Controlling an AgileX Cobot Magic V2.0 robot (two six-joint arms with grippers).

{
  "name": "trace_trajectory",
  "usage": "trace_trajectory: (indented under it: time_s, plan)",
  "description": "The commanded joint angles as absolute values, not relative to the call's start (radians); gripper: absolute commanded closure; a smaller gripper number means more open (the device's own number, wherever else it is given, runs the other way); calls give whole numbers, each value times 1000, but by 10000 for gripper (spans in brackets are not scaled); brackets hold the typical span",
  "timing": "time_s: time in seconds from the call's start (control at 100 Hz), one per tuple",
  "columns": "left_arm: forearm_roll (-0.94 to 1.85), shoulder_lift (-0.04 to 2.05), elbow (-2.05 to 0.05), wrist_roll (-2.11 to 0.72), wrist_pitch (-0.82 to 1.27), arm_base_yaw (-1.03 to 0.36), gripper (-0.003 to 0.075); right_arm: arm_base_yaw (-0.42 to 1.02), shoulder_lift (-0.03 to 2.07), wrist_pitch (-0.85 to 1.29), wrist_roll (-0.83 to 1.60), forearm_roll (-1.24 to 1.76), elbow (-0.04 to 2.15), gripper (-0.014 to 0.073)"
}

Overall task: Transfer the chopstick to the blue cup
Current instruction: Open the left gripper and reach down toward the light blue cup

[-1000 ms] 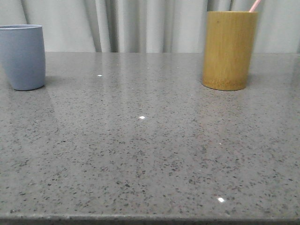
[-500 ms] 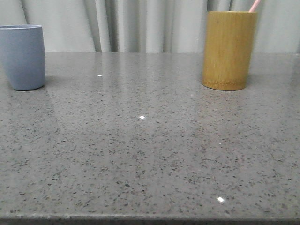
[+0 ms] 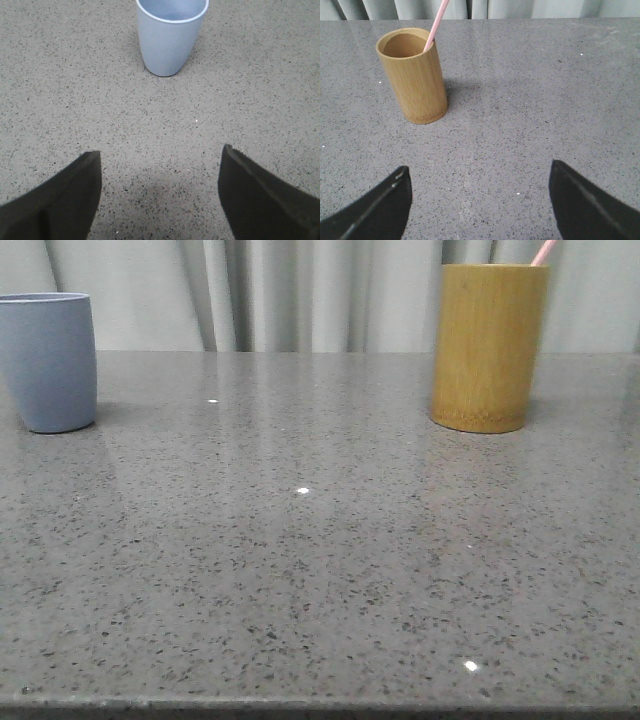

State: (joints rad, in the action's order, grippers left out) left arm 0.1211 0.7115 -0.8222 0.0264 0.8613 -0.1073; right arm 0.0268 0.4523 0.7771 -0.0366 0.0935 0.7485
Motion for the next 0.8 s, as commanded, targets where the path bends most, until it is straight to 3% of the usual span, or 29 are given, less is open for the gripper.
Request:
trace_trajectory:
  time_s: [0.0,0.3,0.79]
  plan:
    - [148,715,-857,35,772,-104,276,22,467,696,-35,97,781,22]
    - [136,773,-933,35,662,-104,280,22,467,679,-35,97,781,22]
    - [102,1318,-1349,35,762,-104,278,22,467,673,-35,97,781,22]
